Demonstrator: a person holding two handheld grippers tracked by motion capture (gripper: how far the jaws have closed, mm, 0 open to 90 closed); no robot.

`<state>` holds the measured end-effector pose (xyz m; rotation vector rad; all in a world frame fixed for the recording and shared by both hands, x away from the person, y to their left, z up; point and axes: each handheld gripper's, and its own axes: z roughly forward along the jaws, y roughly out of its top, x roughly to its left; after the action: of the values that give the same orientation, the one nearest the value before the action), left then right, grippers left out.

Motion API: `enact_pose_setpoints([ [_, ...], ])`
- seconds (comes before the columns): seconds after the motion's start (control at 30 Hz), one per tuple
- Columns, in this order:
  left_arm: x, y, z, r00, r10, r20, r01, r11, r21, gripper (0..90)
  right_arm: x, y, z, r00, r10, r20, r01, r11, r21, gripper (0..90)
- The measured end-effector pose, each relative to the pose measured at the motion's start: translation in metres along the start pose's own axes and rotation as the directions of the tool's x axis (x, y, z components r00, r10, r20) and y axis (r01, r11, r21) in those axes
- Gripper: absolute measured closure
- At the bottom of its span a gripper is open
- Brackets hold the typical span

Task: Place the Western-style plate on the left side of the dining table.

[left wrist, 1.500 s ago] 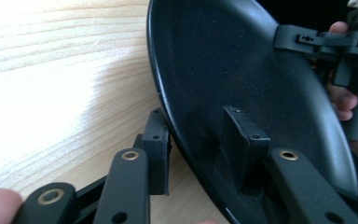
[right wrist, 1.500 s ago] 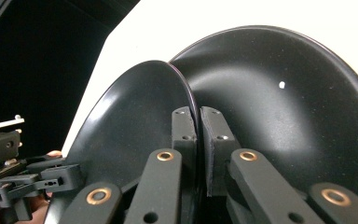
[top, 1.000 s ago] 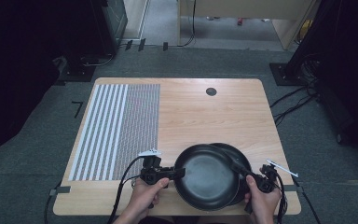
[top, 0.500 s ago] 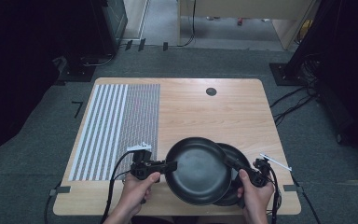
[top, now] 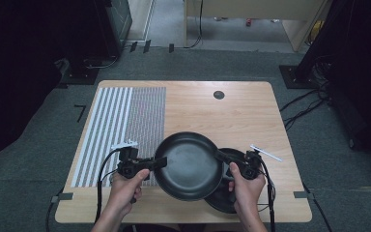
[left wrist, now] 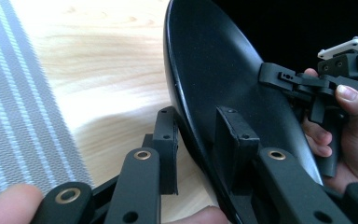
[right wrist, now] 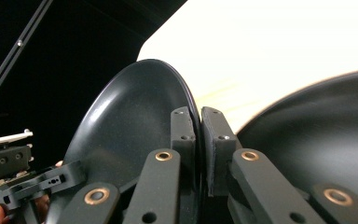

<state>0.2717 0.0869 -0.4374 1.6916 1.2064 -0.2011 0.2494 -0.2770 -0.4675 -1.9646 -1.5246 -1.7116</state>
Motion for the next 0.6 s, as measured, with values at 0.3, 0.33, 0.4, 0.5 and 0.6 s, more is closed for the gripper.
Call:
enact_pose_setpoints([
  [0.3,0.017,0.01,-0.021,0.9994,-0.021,-0.029,0.02,0.9991,-0.038,71.1,0.019,0.006,0.031,0.9998,-0.002,-0.018,0.003,0.999,0.034,84.7],
  [0.33,0.019,0.011,-0.023,0.9992,-0.022,-0.032,0.021,0.9989,-0.041,71.1,0.02,0.006,0.034,0.9998,-0.008,-0.018,0.008,0.999,0.034,84.7],
  [0.4,0.022,0.012,-0.027,0.999,-0.026,-0.037,0.024,0.9985,-0.049,71.1,0.023,0.007,0.04,0.9997,-0.008,-0.022,0.009,0.999,0.041,84.7],
  [0.5,0.027,0.014,-0.033,0.9984,-0.038,-0.041,0.036,0.9975,-0.062,71.1,0.029,0.008,0.049,0.9996,-0.015,-0.024,0.016,0.999,0.049,84.8],
  [0.6,0.032,0.015,-0.037,0.998,-0.045,-0.044,0.042,0.9967,-0.069,71.2,0.034,0.009,0.056,0.9995,-0.022,-0.025,0.023,0.998,0.055,84.7],
])
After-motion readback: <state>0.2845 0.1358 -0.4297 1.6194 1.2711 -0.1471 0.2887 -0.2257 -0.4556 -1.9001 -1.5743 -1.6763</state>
